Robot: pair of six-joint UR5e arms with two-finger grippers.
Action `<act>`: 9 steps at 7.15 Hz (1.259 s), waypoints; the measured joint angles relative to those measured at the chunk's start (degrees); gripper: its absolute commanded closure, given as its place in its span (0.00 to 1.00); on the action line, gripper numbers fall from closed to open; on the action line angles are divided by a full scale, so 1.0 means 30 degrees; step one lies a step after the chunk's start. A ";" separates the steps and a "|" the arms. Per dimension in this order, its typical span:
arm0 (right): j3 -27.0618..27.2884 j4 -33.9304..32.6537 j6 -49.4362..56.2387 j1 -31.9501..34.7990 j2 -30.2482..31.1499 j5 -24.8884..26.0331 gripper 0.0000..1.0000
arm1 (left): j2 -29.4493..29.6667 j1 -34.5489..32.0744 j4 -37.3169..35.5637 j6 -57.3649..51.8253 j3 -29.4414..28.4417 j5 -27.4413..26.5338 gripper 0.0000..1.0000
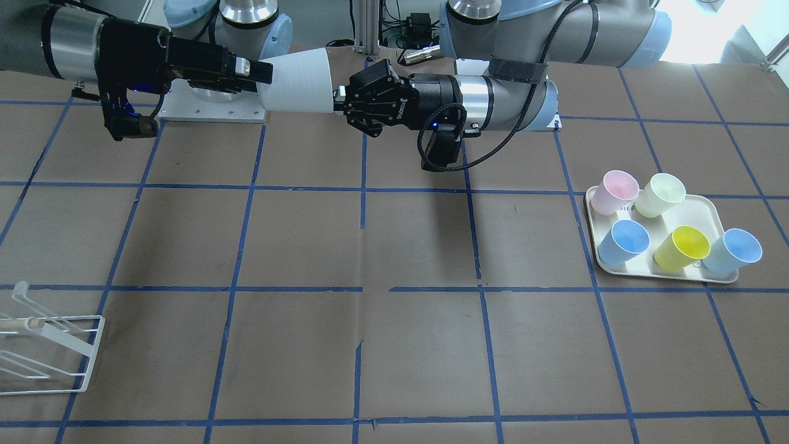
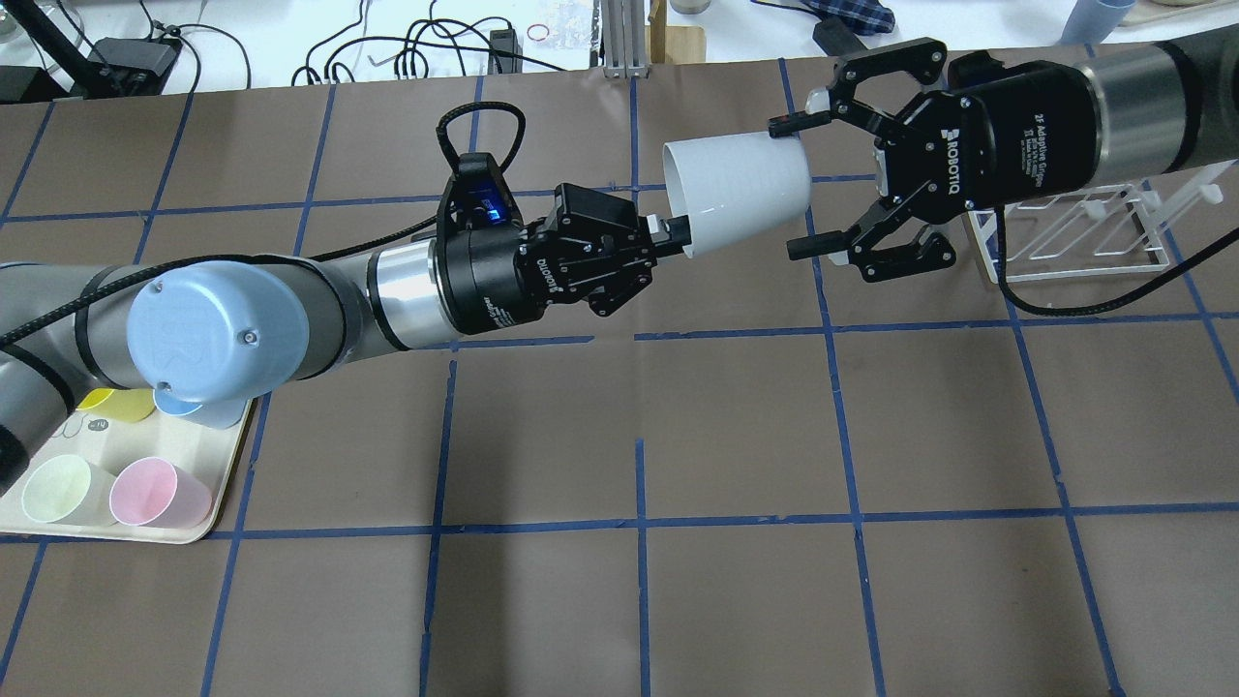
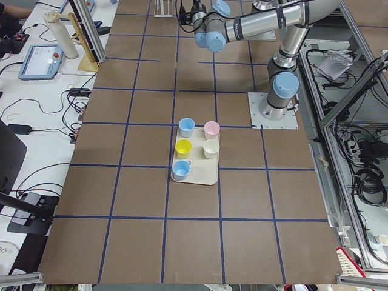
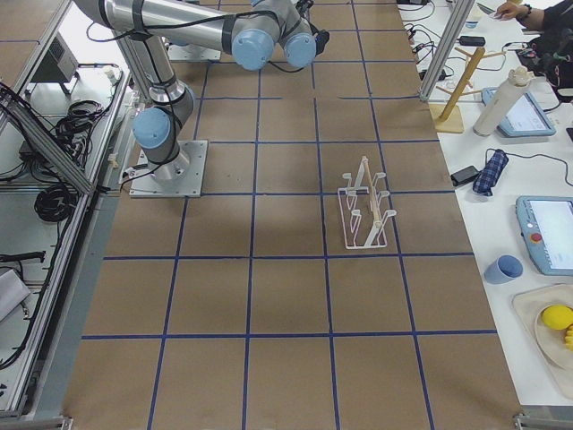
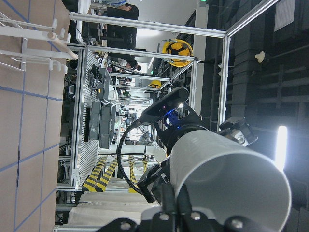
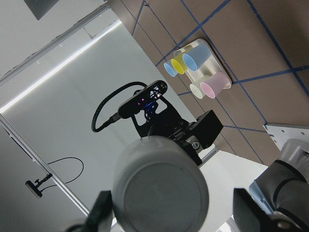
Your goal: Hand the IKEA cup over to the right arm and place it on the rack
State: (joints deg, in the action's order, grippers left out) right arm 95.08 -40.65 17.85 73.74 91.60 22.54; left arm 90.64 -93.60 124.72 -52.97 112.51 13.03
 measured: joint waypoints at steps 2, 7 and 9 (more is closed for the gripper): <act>-0.0017 -0.0093 -0.0004 -0.0001 -0.0047 -0.0570 0.24 | -0.0004 0.0000 -0.0001 0.0018 -0.0004 0.0019 1.00; -0.0108 -0.0223 0.0003 -0.0026 -0.0152 -0.0747 0.32 | 0.0004 0.0002 0.0000 0.0037 -0.0051 -0.0055 1.00; -0.0120 -0.0221 0.0022 -0.0030 -0.0153 -0.0732 0.41 | 0.0008 0.0001 -0.0001 0.0043 -0.0061 -0.0039 1.00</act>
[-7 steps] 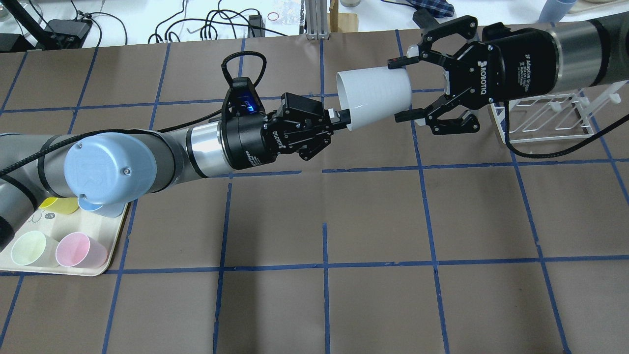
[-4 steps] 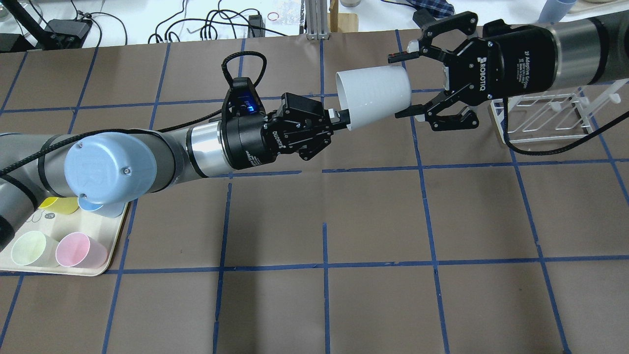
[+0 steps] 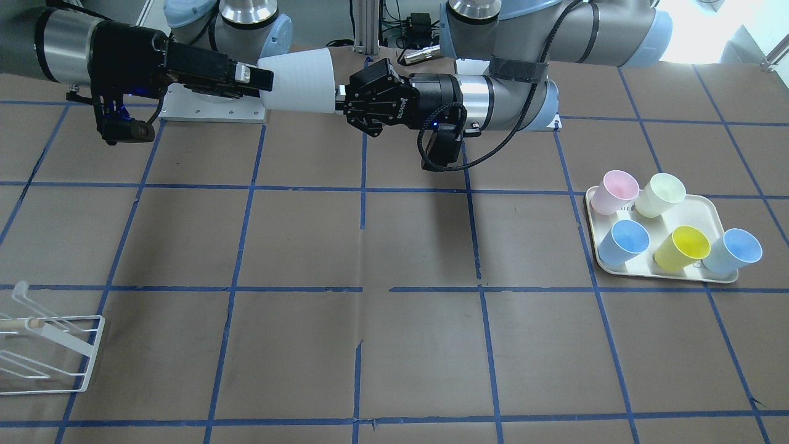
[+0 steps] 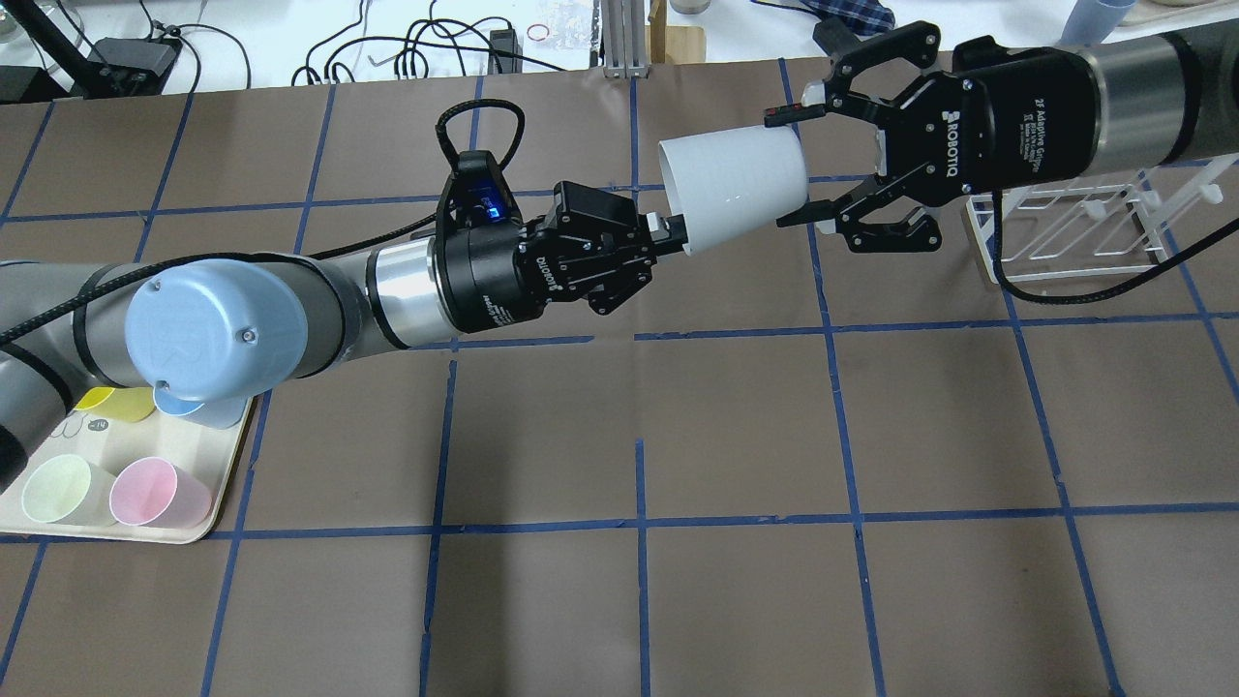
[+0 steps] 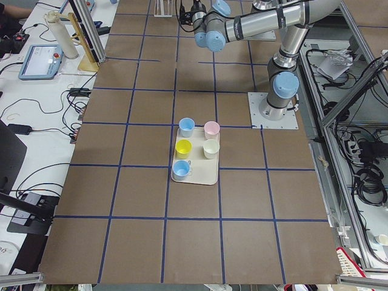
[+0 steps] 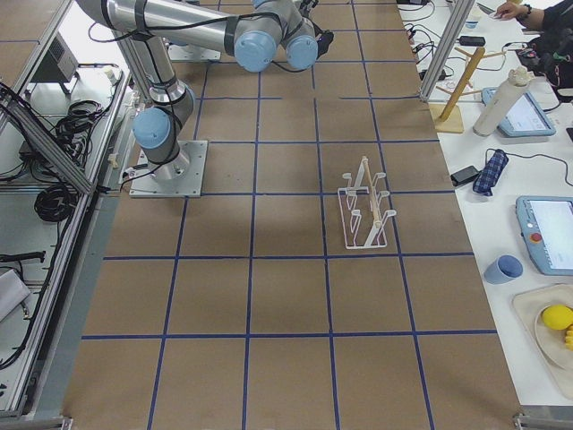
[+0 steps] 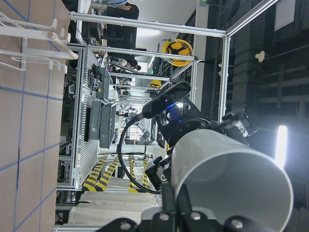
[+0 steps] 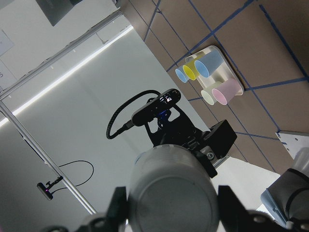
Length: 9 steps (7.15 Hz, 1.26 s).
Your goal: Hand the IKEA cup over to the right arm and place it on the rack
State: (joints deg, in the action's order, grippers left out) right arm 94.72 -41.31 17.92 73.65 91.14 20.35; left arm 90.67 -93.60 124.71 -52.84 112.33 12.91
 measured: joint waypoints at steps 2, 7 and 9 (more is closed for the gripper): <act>-0.0061 0.0001 -0.0010 0.0002 -0.0009 -0.0008 0.41 | 0.0011 -0.0002 0.0001 -0.0006 -0.0001 -0.0017 1.00; -0.0135 0.0000 -0.0024 -0.0036 -0.0029 0.0042 0.41 | 0.0038 -0.0001 0.0001 0.0067 0.0028 0.0017 0.37; -0.0175 -0.0028 -0.0045 -0.0142 -0.0038 0.0055 0.41 | 0.0041 0.0144 0.0007 0.0270 -0.0031 0.0005 0.18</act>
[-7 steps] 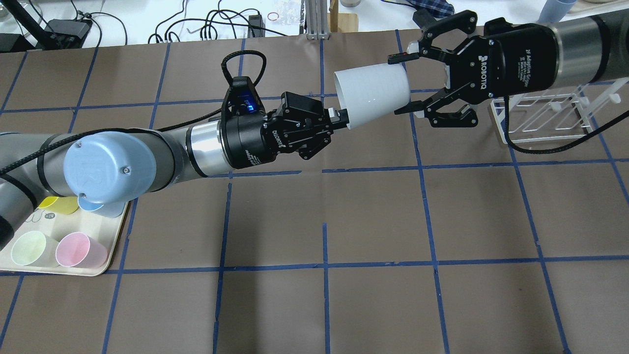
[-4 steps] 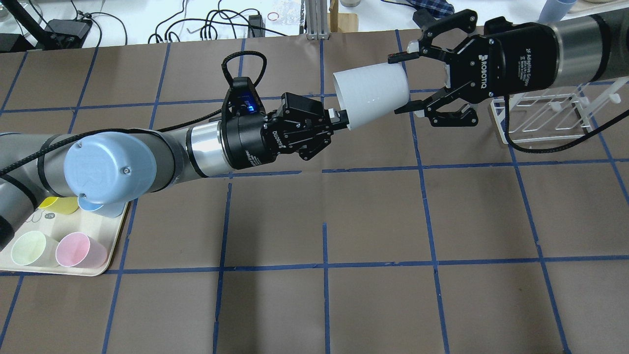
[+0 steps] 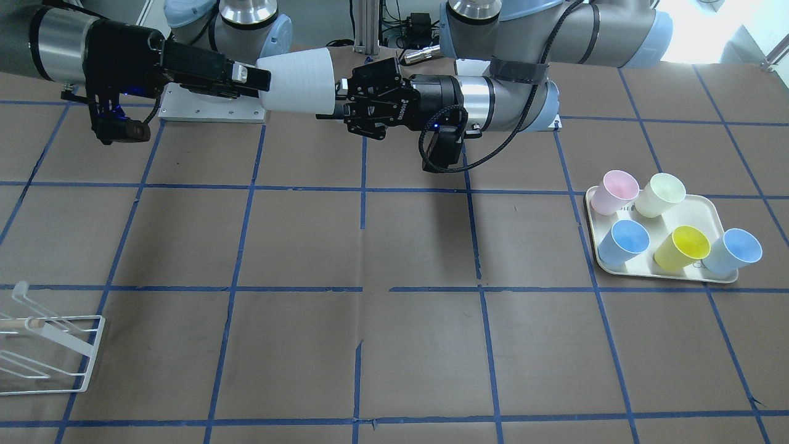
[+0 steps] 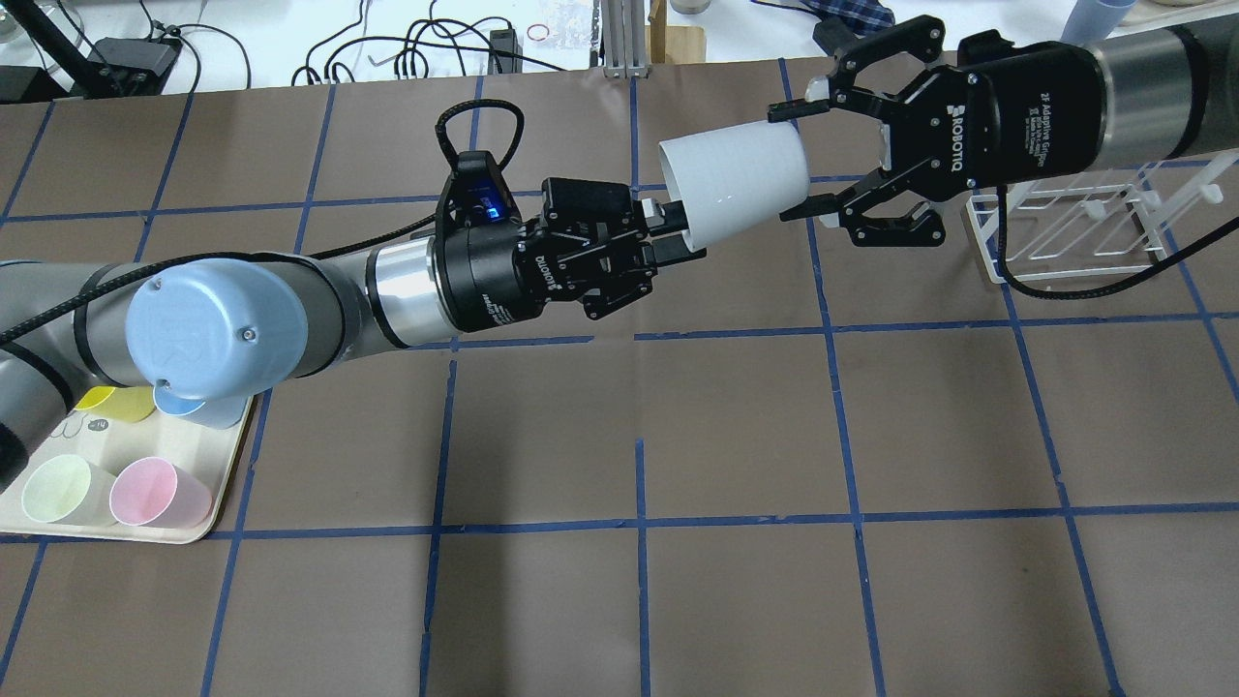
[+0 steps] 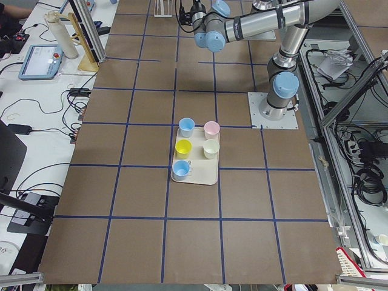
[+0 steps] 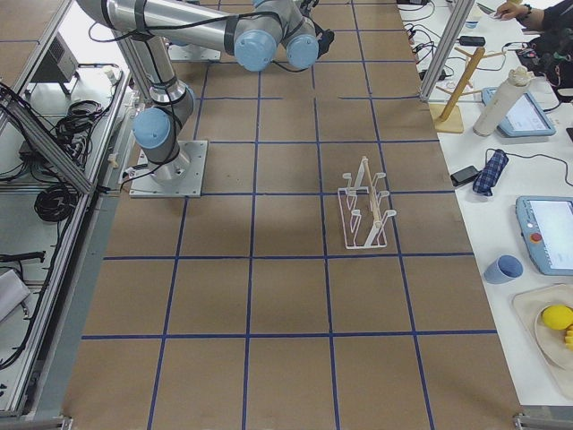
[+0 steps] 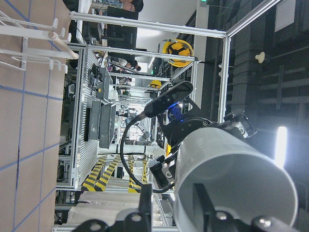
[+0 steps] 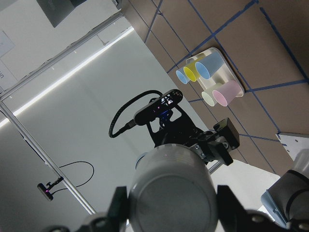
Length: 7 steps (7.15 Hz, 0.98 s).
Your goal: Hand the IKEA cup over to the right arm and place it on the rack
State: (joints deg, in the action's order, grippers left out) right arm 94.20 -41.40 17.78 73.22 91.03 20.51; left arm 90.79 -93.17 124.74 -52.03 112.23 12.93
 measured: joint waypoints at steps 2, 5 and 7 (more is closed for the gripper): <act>-0.0249 -0.0094 0.0017 -0.0526 -0.0124 0.0176 0.41 | -0.0027 0.0609 0.0060 0.0612 -0.0082 -0.0119 0.07; -0.0935 -0.1924 -0.0077 -0.2045 -0.0195 0.3103 0.41 | 0.0146 0.4042 0.0132 0.1222 -0.0176 -0.3888 0.00; -0.1058 -0.5317 -0.0352 -0.2339 -0.0181 0.6642 0.41 | 0.0359 0.7090 0.0107 0.2098 -0.0798 -0.7721 0.00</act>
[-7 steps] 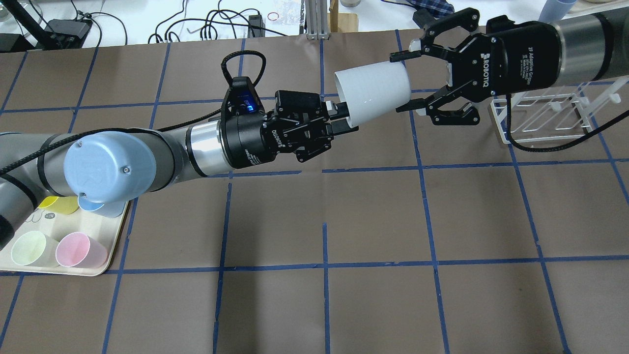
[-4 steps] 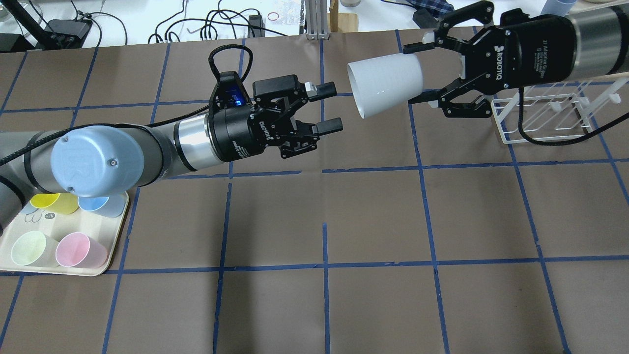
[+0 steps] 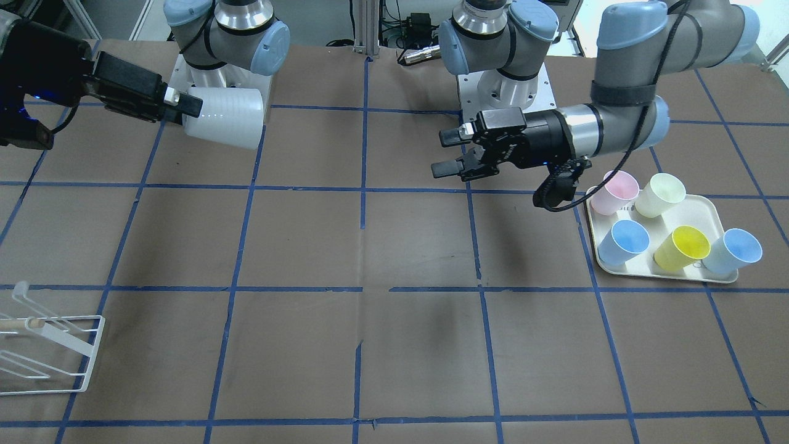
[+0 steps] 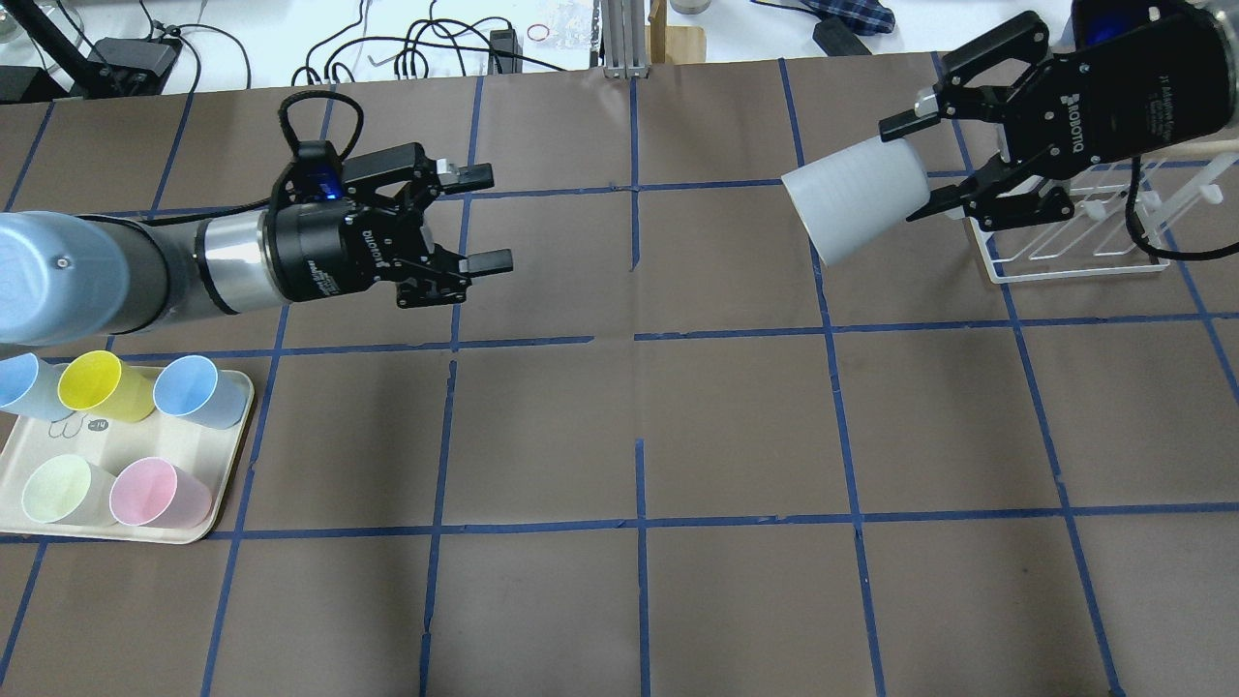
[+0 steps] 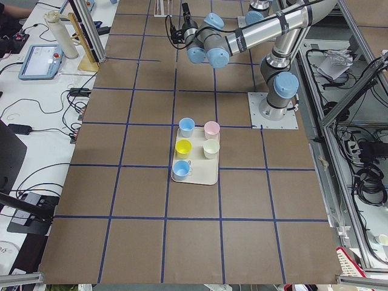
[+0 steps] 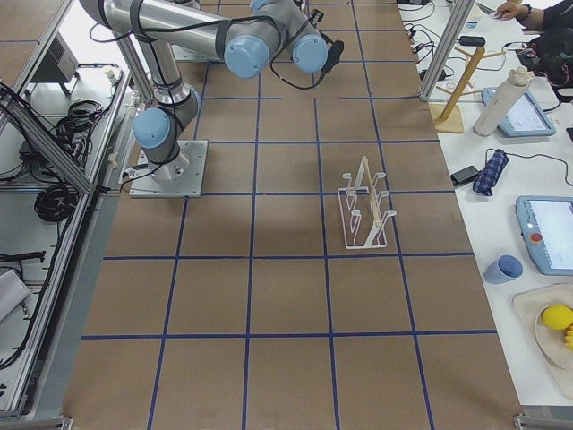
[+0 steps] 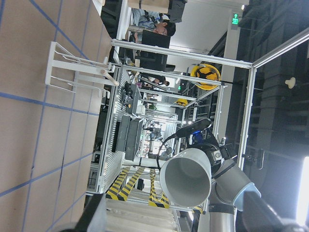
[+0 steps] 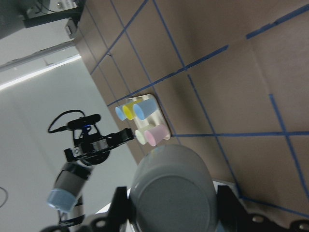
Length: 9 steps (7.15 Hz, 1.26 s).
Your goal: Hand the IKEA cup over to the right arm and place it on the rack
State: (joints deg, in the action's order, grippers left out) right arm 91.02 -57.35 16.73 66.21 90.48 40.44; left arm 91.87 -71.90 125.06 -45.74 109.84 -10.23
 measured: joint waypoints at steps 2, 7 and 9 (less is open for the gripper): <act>-0.0010 -0.3406 -0.0252 -0.0051 0.0043 0.3854 0.41 | 0.0252 0.1077 -0.2160 0.3503 -0.2023 -0.4841 0.00; 0.0167 -1.0922 0.0069 -0.0019 -0.0358 1.2043 0.52 | 0.0881 -0.0256 -0.9134 1.0074 -0.5024 -1.9091 0.00; 0.0141 -1.2975 0.0737 -0.0010 -0.0935 1.4037 0.55 | 0.0595 -0.2843 -0.9285 1.1133 -0.7497 -2.4418 0.00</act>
State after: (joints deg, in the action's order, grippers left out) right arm 91.45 -96.27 18.94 66.18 87.68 82.55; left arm 93.65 -80.43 97.20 -12.34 87.35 -83.49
